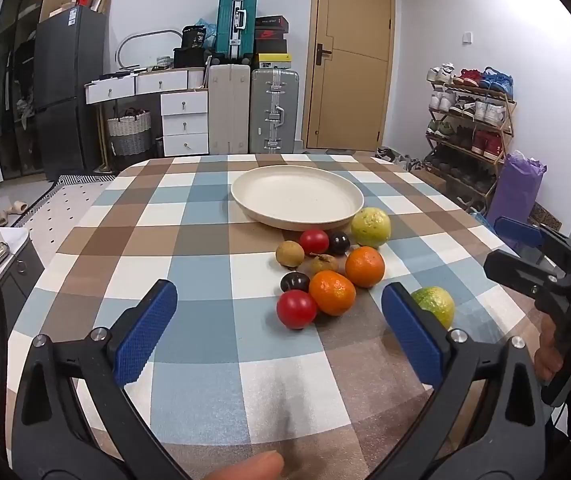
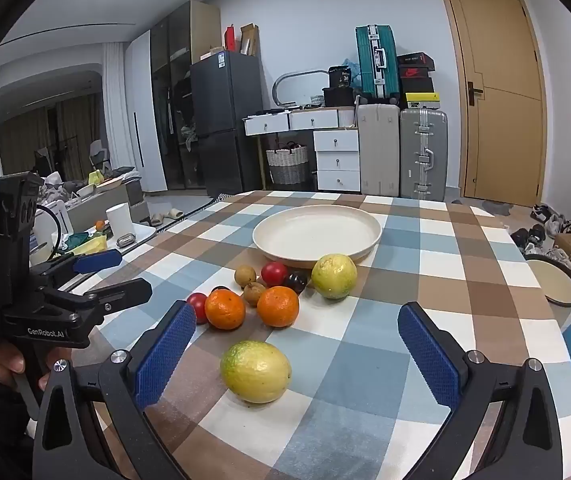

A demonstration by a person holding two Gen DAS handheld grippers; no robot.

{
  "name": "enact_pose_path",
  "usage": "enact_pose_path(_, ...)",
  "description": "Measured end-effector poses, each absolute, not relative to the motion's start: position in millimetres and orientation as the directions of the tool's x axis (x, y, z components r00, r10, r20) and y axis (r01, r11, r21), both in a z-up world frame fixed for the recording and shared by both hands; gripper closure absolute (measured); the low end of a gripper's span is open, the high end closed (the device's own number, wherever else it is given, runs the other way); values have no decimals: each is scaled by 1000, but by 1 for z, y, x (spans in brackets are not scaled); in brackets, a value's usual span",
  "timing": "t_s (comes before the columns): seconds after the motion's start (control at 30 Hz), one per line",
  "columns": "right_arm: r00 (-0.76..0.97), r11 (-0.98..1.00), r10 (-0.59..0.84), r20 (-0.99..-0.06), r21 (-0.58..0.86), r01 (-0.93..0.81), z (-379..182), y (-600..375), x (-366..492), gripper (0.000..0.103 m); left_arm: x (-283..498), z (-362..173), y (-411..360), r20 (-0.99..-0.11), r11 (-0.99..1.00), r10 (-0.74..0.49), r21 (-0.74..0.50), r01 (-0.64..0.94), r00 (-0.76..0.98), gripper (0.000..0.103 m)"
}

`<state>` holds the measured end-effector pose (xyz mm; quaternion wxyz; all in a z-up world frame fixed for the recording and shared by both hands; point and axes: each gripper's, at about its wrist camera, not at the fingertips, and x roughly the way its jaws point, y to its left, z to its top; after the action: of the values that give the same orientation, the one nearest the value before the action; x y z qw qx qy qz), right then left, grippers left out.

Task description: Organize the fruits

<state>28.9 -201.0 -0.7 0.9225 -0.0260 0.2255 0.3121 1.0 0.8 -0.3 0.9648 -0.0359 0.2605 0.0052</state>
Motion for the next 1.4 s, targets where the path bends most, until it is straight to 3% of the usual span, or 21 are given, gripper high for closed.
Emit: enact_pose_path(1.4, 701, 805, 557, -444, 80, -589, 0, -201, 28, 0, 3, -4, 9, -503, 993, -15, -105, -44, 864, 1)
